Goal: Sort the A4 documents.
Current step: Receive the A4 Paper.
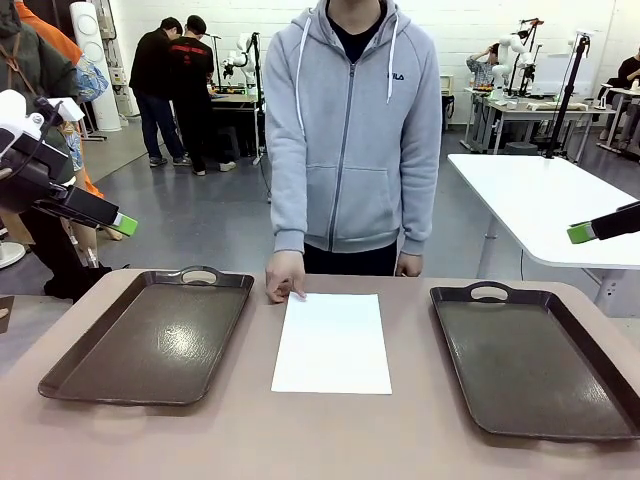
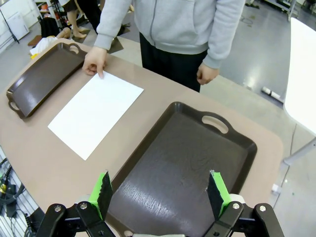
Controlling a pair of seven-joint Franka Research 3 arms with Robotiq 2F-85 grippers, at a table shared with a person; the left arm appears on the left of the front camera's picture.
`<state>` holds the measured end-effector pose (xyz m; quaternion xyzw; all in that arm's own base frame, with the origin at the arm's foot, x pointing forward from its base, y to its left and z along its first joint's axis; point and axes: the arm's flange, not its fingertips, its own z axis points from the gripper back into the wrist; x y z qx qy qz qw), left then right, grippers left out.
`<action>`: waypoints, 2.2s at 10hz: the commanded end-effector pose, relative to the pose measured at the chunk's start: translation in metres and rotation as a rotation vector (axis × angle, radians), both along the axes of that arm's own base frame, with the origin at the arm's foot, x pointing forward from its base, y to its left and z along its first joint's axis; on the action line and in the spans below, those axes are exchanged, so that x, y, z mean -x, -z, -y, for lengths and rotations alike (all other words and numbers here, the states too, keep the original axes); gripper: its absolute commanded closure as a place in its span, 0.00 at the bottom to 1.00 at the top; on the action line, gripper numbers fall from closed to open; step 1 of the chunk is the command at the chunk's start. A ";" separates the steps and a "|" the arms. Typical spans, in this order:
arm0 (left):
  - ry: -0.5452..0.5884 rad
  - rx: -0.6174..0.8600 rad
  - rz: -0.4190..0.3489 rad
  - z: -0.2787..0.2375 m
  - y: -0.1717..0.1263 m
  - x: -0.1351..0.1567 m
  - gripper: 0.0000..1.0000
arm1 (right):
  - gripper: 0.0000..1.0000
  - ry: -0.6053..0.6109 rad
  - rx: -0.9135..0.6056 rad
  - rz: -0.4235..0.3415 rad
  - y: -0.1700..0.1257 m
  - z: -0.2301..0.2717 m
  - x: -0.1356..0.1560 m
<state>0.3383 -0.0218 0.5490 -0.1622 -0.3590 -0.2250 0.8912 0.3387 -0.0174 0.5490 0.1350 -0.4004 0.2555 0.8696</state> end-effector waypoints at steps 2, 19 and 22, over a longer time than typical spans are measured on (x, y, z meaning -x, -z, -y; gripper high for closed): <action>0.005 0.007 0.004 -0.001 0.000 0.000 0.00 | 0.00 -0.004 -0.004 0.001 0.000 0.000 -0.001; 0.005 0.007 0.004 -0.001 0.000 0.000 0.00 | 0.00 -0.004 -0.004 0.001 0.000 0.000 -0.001; 0.005 0.007 0.004 -0.001 0.000 0.000 0.00 | 0.00 -0.004 -0.004 0.001 0.000 0.000 -0.001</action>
